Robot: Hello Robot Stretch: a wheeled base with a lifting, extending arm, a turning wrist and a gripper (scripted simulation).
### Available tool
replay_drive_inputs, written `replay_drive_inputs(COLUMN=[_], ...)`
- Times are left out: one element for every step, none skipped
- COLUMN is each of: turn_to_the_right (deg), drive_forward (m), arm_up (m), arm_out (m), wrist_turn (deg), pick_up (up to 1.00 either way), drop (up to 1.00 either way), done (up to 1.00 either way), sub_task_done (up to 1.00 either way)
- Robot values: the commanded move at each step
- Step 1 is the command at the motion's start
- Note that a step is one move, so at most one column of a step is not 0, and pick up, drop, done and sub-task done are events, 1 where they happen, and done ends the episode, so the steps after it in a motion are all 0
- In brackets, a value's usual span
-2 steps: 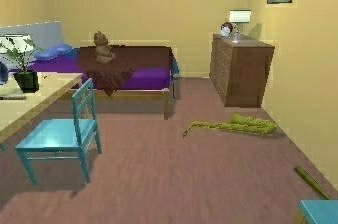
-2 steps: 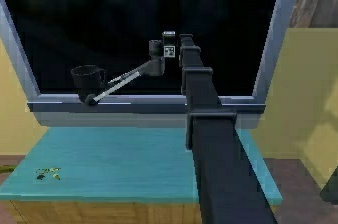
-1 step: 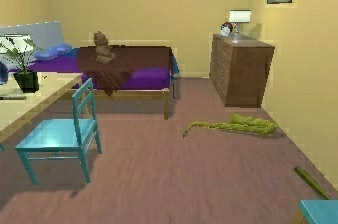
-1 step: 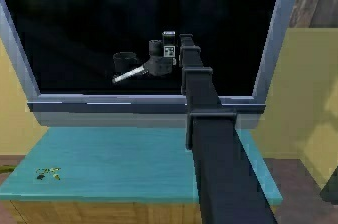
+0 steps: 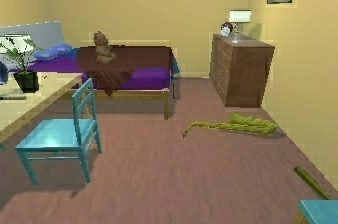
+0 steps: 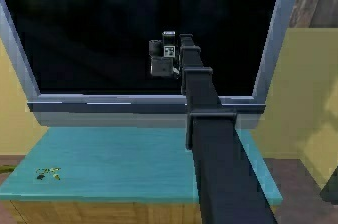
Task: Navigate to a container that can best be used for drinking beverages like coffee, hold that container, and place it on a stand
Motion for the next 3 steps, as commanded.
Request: replay_drive_inputs(turn_to_the_right=[0.0,0.0,0.0], drive_forward=[0.00,0.00,0.00], arm_up=[-0.08,-0.32,0.00], arm_out=[0.00,0.00,0.00], wrist_turn=[0.0,0.0,0.0], pick_up=[0.00,0.00,0.00], drop=[0.00,0.00,1.00], done=[0.00,0.00,0.00], sub_task_done=[0.00,0.00,0.00])
